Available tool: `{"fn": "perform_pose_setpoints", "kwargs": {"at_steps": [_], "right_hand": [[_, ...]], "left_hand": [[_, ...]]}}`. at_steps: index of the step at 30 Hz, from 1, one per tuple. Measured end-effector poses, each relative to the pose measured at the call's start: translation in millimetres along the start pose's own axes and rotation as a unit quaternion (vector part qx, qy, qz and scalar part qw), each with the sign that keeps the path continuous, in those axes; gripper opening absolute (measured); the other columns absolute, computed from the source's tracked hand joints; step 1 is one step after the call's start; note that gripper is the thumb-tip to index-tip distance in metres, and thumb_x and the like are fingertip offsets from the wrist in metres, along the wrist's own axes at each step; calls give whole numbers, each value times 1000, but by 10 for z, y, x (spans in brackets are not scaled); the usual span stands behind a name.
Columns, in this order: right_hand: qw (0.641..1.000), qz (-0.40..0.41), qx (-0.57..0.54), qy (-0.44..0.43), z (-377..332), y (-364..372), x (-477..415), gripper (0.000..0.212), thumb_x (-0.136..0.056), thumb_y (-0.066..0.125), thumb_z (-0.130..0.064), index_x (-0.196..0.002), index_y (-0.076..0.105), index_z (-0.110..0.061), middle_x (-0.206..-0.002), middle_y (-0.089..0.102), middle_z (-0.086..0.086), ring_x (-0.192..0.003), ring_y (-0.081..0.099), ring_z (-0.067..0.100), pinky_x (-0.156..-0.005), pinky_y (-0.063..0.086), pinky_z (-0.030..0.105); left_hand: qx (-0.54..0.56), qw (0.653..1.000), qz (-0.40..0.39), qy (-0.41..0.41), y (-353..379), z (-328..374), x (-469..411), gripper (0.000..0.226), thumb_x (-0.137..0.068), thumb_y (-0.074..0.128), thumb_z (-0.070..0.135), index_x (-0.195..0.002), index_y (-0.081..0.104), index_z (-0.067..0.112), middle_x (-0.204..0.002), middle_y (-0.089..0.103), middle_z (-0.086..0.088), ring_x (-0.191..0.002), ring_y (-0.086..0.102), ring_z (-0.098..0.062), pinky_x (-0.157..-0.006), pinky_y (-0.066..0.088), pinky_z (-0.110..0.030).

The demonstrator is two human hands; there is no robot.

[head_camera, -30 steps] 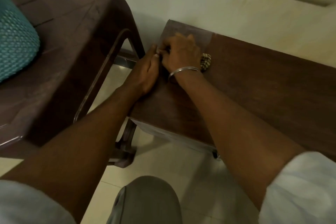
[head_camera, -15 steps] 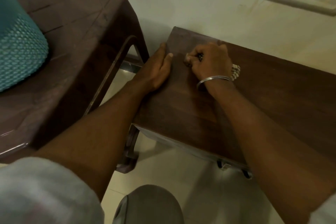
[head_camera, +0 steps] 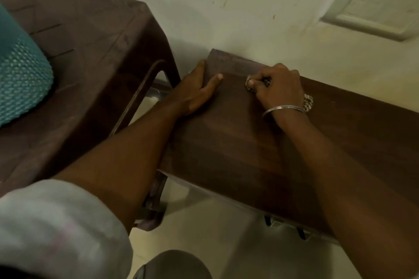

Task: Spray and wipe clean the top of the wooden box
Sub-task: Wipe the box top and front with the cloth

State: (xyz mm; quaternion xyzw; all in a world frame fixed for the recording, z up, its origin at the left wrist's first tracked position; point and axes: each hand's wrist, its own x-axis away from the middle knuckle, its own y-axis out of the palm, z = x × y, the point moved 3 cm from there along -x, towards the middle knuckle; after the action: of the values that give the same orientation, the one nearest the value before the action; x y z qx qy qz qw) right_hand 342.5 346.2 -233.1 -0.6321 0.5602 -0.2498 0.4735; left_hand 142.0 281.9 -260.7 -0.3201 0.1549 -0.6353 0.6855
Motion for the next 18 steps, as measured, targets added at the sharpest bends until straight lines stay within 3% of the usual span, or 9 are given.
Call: {"fn": "perform_pose_setpoints", "kwargs": {"at_steps": [4, 7, 11, 13, 18], "right_hand": [[1000, 2, 15, 6, -136, 50, -82, 9, -88, 66, -35, -90, 73, -30, -99, 59, 0, -102, 50, 32, -72, 38, 34], [999, -12, 14, -32, -500, 215, -234, 12, -88, 64, -36, -93, 73, -30, -104, 62, 0, -103, 50, 31, -70, 39, 35], [996, -53, 1, -64, -852, 411, -439, 11, -91, 61, -36, -90, 71, -32, -106, 60, -4, -105, 49, 27, -73, 43, 35], [995, -62, 4, -76, -850, 434, -457, 13, -91, 60, -40, -92, 71, -33, -106, 59, -4, -105, 50, 27, -73, 43, 34], [999, -13, 39, -12, -433, 233, -376, 14, -90, 62, -41, -93, 71, -32, -107, 60, -1, -104, 50, 31, -71, 42, 36]], "left_hand": [[-6, 1000, 9, 27, -20, 97, -105, 77, -104, 42, 54, -161, 11, 13, -166, 25, -6, -148, 31, -19, -106, 21, -16], [0, 999, 10, 46, -44, 114, -157, 73, -105, 40, 52, -160, 16, 11, -161, 30, -1, -145, 33, -13, -108, 24, -18], [46, 997, 26, 54, -57, 27, -256, 38, -110, 32, 32, -142, 44, 16, -133, 56, 1, -118, 53, -9, -100, 44, -26], [34, 997, 27, 61, -73, 8, -288, 35, -109, 33, 25, -141, 44, 16, -132, 57, -1, -114, 53, -8, -91, 44, -13], [2, 998, 7, 64, -38, -24, -355, 53, -106, 36, 26, -157, 25, 16, -153, 45, -7, -133, 46, -16, -102, 32, -21]]}}
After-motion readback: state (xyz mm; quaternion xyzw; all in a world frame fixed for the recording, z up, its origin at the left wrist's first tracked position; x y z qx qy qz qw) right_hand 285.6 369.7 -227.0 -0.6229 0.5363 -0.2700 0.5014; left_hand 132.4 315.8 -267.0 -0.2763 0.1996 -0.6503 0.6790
